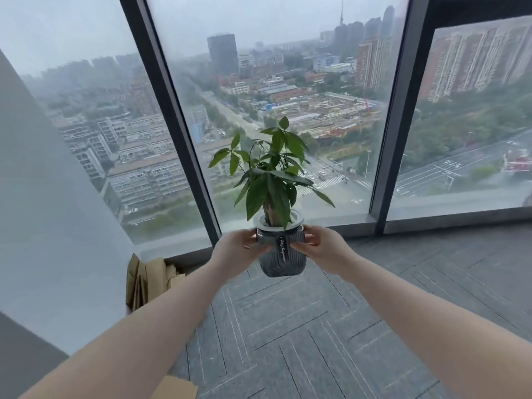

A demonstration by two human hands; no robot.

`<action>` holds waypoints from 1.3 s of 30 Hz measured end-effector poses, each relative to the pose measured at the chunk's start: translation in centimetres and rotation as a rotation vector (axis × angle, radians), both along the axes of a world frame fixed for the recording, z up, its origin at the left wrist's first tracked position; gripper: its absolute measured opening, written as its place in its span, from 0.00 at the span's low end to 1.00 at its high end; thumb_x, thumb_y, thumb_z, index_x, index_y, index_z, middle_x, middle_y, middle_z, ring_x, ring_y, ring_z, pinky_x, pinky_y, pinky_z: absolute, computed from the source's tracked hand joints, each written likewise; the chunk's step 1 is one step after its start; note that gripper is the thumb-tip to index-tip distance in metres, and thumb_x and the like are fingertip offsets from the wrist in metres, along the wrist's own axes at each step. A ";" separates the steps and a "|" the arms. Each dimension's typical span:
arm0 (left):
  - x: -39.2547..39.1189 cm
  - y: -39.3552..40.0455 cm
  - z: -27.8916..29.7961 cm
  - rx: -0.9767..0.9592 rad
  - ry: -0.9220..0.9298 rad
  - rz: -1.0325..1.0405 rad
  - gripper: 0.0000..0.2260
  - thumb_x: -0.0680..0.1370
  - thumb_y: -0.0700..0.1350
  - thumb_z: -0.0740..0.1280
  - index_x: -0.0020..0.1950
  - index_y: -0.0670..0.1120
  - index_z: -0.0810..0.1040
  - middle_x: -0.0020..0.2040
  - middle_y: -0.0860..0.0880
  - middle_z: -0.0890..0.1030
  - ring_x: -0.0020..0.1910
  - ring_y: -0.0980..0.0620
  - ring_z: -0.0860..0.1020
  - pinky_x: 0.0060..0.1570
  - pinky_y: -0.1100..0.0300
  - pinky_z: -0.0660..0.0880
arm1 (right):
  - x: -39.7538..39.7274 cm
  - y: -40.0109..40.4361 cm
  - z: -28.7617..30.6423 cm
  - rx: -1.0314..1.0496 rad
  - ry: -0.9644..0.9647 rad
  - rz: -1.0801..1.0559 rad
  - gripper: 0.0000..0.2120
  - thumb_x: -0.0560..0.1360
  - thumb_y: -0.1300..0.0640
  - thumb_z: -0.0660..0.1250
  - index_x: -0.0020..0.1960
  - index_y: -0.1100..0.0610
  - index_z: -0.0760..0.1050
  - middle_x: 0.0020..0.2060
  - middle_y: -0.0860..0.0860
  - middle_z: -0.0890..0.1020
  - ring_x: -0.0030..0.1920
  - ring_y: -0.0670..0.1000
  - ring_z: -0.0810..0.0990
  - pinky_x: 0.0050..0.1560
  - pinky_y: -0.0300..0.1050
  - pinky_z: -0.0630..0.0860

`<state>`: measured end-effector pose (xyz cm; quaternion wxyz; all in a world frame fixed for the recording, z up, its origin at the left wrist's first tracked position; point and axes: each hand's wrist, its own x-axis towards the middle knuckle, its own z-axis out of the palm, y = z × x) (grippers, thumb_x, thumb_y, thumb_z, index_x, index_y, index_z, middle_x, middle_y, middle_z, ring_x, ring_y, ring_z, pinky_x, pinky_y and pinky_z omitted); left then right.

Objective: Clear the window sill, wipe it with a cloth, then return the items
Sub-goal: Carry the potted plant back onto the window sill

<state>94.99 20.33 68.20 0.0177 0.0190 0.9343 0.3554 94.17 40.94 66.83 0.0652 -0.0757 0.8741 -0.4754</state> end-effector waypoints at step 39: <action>-72.7 24.0 -12.2 -0.013 -0.203 -0.036 0.20 0.73 0.51 0.72 0.63 0.49 0.78 0.60 0.50 0.81 0.53 0.52 0.81 0.57 0.58 0.75 | -71.2 22.5 -13.1 0.023 -0.226 -0.104 0.19 0.76 0.53 0.68 0.66 0.53 0.73 0.59 0.50 0.81 0.60 0.51 0.79 0.63 0.51 0.74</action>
